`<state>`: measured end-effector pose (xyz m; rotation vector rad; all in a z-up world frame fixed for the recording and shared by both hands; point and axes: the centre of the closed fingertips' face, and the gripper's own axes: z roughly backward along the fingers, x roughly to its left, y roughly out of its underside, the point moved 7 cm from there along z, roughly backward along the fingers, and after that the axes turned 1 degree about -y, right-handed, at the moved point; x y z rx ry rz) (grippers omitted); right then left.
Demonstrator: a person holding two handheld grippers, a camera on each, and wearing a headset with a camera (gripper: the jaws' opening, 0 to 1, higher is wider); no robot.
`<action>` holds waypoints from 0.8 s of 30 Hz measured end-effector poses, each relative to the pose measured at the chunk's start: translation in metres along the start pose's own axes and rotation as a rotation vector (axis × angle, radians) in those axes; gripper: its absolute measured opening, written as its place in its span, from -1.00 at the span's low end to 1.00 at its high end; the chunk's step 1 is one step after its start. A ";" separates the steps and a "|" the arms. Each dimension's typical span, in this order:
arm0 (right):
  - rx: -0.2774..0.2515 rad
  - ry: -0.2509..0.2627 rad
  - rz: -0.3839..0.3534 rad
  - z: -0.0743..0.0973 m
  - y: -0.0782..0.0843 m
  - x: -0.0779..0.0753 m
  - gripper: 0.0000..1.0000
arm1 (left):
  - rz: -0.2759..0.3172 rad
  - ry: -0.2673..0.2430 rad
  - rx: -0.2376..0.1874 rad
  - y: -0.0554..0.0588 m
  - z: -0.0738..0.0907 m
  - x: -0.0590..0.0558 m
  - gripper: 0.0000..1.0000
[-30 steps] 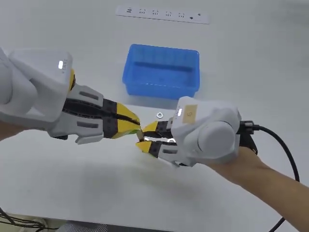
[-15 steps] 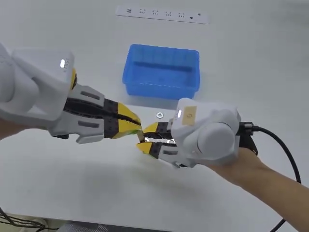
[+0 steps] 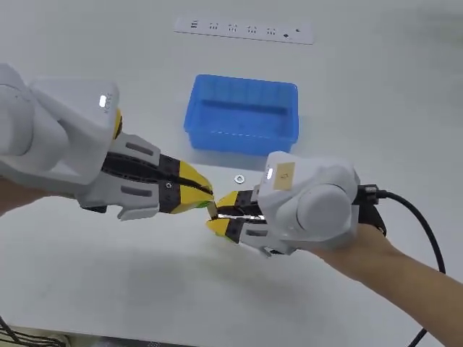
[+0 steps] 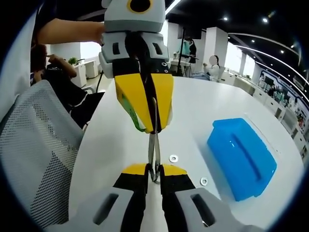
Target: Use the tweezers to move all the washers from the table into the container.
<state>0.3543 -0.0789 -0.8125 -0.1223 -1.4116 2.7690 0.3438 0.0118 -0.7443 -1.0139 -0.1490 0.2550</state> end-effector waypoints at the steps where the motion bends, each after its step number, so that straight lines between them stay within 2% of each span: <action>1: -0.004 0.002 -0.001 0.002 -0.002 0.000 -0.79 | -0.002 -0.003 -0.002 -0.002 0.001 0.000 -0.89; 6: -0.021 0.020 0.016 0.010 -0.012 -0.003 -0.79 | -0.020 -0.013 -0.006 -0.013 0.010 0.002 -0.89; 10: -0.032 0.037 0.039 0.017 -0.021 -0.009 -0.79 | -0.057 -0.005 -0.007 -0.025 0.015 0.008 -0.89; 18: -0.050 0.074 0.088 0.036 -0.040 -0.034 -0.79 | -0.126 -0.004 -0.033 -0.052 0.020 0.026 -0.89; 24: -0.057 0.092 0.132 0.045 -0.051 -0.052 -0.79 | -0.166 -0.005 -0.052 -0.068 0.022 0.041 -0.89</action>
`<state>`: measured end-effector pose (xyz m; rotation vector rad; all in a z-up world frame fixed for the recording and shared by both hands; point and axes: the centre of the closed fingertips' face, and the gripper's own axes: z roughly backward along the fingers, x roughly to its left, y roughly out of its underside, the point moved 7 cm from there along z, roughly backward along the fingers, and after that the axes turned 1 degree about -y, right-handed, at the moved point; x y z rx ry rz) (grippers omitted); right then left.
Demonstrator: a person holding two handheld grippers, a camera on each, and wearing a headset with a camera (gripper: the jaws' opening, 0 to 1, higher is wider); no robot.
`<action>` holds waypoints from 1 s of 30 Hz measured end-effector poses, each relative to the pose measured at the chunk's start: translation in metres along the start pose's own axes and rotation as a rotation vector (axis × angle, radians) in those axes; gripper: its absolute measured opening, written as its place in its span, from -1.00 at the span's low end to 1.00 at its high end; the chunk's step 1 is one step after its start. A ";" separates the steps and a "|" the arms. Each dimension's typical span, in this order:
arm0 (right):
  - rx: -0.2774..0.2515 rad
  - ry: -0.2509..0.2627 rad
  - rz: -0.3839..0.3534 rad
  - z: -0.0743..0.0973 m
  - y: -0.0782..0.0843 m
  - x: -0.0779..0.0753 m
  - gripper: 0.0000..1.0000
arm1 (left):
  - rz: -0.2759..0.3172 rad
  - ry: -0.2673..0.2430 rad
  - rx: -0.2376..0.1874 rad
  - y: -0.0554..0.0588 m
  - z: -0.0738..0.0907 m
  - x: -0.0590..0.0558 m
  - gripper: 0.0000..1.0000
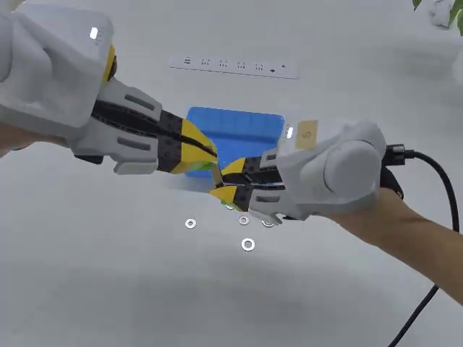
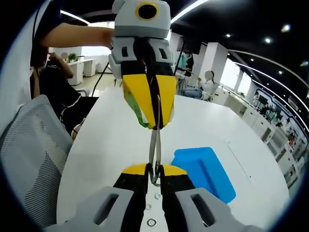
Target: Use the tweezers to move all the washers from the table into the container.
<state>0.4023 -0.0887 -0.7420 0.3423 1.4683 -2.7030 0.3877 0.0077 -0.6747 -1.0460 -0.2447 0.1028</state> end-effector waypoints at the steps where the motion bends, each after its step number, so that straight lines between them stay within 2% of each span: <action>1: 0.000 0.003 0.008 0.001 -0.001 -0.003 -0.79 | -0.009 0.001 0.000 -0.002 0.000 0.003 -0.89; 4: -0.015 0.009 0.020 0.002 -0.004 -0.017 -0.79 | -0.030 0.002 -0.004 -0.007 -0.001 0.012 -0.89; 7: -0.048 0.001 0.002 0.002 -0.006 -0.027 -0.79 | -0.039 0.004 -0.022 -0.012 -0.002 0.025 -0.89; 10: -0.081 -0.008 -0.033 0.002 -0.005 -0.042 -0.79 | -0.050 -0.003 -0.026 -0.014 -0.003 0.037 -0.89; 15: -0.094 -0.018 -0.038 -0.001 -0.003 -0.060 -0.79 | -0.057 -0.002 -0.032 -0.014 -0.008 0.056 -0.89; 20: -0.105 -0.028 -0.046 -0.008 0.003 -0.078 -0.79 | -0.052 -0.001 -0.038 -0.010 -0.016 0.073 -0.89; 23: -0.097 -0.029 -0.041 -0.015 0.008 -0.085 -0.79 | -0.044 0.006 -0.028 -0.003 -0.022 0.083 -0.89; 30: -0.096 -0.049 -0.070 -0.026 0.025 -0.097 -0.79 | -0.007 0.011 -0.040 0.013 -0.034 0.098 -0.89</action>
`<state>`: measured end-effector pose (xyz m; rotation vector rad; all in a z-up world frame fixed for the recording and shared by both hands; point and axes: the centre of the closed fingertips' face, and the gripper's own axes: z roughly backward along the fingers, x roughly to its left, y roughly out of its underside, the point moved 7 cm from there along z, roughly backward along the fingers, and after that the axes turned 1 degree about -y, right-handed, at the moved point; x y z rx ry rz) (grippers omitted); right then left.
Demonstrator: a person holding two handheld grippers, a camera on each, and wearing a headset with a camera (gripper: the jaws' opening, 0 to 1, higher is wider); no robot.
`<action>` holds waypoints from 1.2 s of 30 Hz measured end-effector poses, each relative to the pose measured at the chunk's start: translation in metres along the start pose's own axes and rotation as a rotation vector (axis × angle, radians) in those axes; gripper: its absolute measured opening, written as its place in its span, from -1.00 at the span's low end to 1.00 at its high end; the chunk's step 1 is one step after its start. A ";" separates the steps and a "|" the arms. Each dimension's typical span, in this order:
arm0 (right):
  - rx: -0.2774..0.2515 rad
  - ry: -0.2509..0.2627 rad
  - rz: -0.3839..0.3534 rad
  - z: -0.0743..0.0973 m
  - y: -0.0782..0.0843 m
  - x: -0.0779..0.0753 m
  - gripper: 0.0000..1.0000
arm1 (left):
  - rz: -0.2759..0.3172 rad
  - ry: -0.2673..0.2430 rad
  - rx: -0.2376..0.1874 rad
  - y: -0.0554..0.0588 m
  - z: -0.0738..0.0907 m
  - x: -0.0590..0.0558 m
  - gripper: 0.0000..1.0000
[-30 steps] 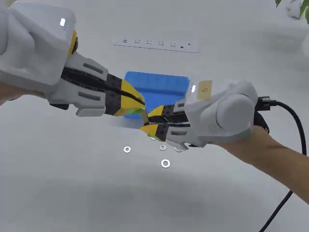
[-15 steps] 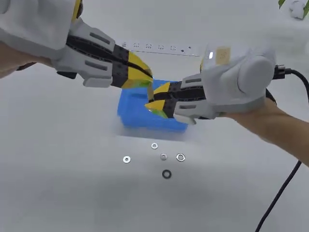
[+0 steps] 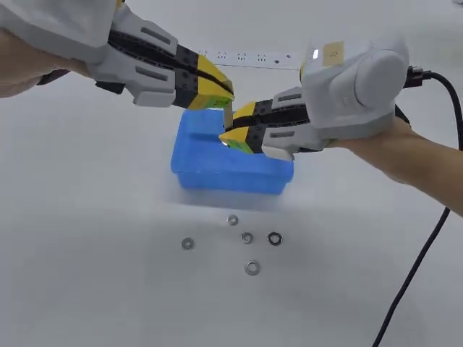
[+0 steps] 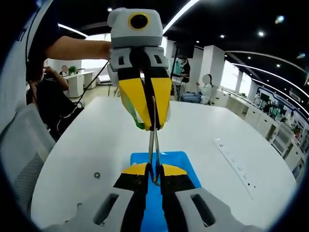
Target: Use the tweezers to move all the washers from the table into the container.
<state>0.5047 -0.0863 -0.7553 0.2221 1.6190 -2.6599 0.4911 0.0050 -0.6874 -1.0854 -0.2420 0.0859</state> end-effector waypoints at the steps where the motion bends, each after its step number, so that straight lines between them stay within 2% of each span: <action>1: 0.003 -0.004 -0.006 -0.001 0.004 -0.002 -0.79 | 0.001 0.000 -0.001 0.002 -0.002 0.001 -0.89; 11: 0.048 -0.017 -0.014 -0.014 0.026 -0.011 -0.79 | -0.018 0.000 0.015 0.025 -0.022 0.011 -0.89; 17: 0.077 -0.032 -0.013 -0.022 0.037 -0.011 -0.80 | -0.004 0.018 0.028 0.038 -0.030 0.012 -0.88; 18: 0.086 -0.034 -0.015 -0.023 0.040 -0.011 -0.80 | -0.002 0.019 0.031 0.043 -0.031 0.016 -0.88; 21: 0.100 -0.040 -0.022 -0.026 0.045 -0.011 -0.80 | 0.007 0.030 0.039 0.049 -0.035 0.014 -0.88; 27: 0.123 -0.053 -0.020 -0.028 0.052 -0.007 -0.80 | 0.008 0.048 0.055 0.054 -0.039 0.010 -0.88; 36: 0.114 -0.050 -0.031 -0.025 0.049 -0.006 -0.78 | 0.000 0.055 0.051 0.048 -0.037 0.007 -0.89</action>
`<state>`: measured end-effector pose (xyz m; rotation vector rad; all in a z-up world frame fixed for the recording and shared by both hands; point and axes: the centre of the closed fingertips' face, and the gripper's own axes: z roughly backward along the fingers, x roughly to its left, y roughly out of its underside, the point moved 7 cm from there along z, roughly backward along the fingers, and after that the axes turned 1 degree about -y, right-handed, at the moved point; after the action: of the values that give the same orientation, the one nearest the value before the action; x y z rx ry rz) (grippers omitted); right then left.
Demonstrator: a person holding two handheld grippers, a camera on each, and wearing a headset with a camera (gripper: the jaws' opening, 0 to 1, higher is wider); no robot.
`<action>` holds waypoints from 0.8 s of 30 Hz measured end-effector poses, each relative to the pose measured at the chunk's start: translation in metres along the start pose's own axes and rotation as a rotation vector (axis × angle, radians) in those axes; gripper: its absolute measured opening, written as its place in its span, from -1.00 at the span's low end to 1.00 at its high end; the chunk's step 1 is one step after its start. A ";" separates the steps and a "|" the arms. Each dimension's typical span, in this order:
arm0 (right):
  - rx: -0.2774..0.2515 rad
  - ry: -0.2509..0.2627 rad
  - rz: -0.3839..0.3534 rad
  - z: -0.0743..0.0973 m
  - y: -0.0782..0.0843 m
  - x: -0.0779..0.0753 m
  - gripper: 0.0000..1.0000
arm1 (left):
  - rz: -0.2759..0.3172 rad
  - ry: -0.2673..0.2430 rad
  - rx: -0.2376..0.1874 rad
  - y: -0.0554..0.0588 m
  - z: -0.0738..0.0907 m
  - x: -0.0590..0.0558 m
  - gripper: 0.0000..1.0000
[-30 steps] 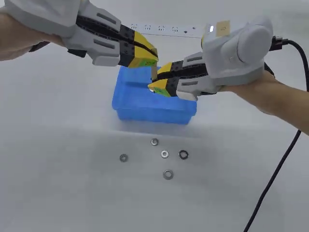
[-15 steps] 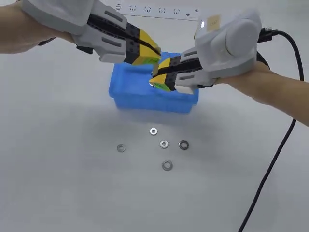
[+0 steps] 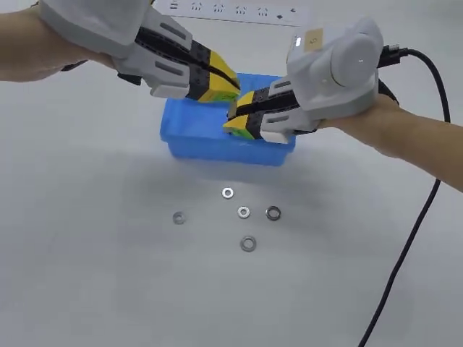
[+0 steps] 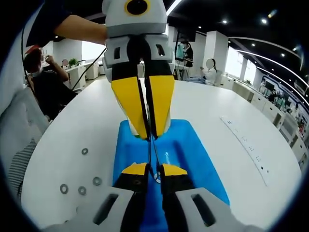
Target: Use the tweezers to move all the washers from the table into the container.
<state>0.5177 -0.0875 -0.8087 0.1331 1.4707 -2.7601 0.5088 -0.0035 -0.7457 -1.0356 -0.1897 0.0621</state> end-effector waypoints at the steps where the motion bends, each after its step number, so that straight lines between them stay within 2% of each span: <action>1: -0.005 0.003 -0.002 0.002 -0.002 0.001 -0.77 | 0.001 0.002 -0.004 -0.003 0.002 -0.001 -0.89; 6: -0.020 0.018 0.016 0.010 -0.012 0.003 -0.77 | -0.009 -0.007 -0.014 -0.012 0.009 -0.004 -0.89; 14: -0.051 0.044 0.060 0.029 -0.037 0.016 -0.76 | -0.053 -0.012 -0.035 -0.039 0.025 -0.017 -0.89; 16: -0.057 0.048 0.075 0.035 -0.043 0.022 -0.77 | -0.069 -0.016 -0.042 -0.050 0.029 -0.025 -0.89; 20: -0.078 0.048 0.088 0.049 -0.054 0.039 -0.77 | -0.063 -0.018 -0.063 -0.065 0.037 -0.041 -0.89; 24: -0.093 0.051 0.085 0.060 -0.056 0.058 -0.77 | -0.051 -0.020 -0.080 -0.074 0.040 -0.059 -0.89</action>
<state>0.4534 -0.1041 -0.7337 0.2593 1.5631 -2.6359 0.4408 -0.0157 -0.6694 -1.1100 -0.2379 0.0185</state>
